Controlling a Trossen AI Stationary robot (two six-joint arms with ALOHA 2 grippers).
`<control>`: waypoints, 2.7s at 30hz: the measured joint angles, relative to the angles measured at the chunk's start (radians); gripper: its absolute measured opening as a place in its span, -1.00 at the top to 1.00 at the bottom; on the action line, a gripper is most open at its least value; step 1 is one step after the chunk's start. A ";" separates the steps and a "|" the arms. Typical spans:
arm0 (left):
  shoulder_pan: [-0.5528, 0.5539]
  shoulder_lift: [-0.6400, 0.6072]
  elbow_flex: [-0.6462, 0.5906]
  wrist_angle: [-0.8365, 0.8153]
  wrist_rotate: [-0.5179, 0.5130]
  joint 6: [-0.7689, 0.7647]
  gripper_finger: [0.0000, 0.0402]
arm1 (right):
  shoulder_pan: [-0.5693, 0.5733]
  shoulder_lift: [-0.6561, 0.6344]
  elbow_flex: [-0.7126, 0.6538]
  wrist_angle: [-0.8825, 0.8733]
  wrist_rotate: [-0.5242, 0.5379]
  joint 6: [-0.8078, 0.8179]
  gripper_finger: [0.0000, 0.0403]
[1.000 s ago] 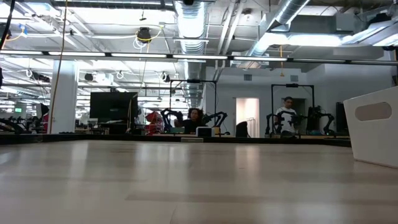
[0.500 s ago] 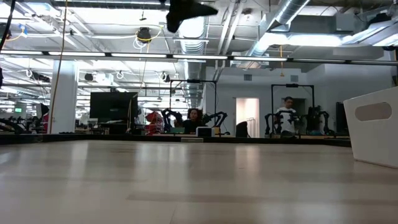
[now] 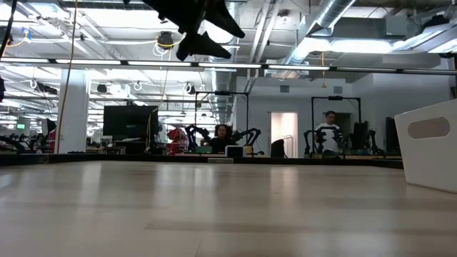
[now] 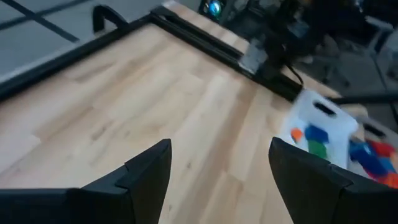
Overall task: Sort blocks by size
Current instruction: Put the big orange game piece into the gray bin, then put the big brown block into the gray bin
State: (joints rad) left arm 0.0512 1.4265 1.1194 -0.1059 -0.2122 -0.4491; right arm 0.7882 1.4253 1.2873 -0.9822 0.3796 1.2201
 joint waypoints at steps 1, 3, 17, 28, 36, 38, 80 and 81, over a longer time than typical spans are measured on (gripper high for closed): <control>0.010 0.000 0.000 0.009 -0.004 0.003 -0.28 | 0.028 0.018 0.000 -0.032 -0.014 0.065 0.23; 0.026 0.000 0.000 0.014 -0.007 0.014 -0.28 | 0.084 0.062 -0.001 -0.073 -0.064 0.185 0.23; 0.062 0.000 0.000 0.015 0.032 0.145 -0.28 | 0.316 0.213 0.000 -0.084 -0.262 0.767 0.23; 0.062 0.000 0.000 -0.019 0.117 0.181 -0.28 | 0.339 0.224 -0.001 -0.151 -0.300 0.816 -0.52; 0.078 0.000 0.000 -0.085 0.113 0.133 -0.28 | 0.283 0.133 -0.001 -0.240 -0.270 0.758 -0.47; 0.106 0.002 0.000 -0.102 0.112 0.142 -0.28 | 0.259 0.094 -0.001 -0.251 -0.208 0.735 -0.45; 0.690 0.735 0.538 -0.315 0.318 0.542 -0.22 | -0.552 0.101 0.000 0.506 0.200 0.040 -0.44; 0.693 0.739 0.539 -0.312 0.319 0.541 -0.22 | -0.550 0.101 0.000 0.506 0.202 0.044 -0.44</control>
State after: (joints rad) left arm 0.7440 2.1654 1.6581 -0.4183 0.1070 0.0921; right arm 0.2386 1.5265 1.2869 -0.4762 0.5819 1.2641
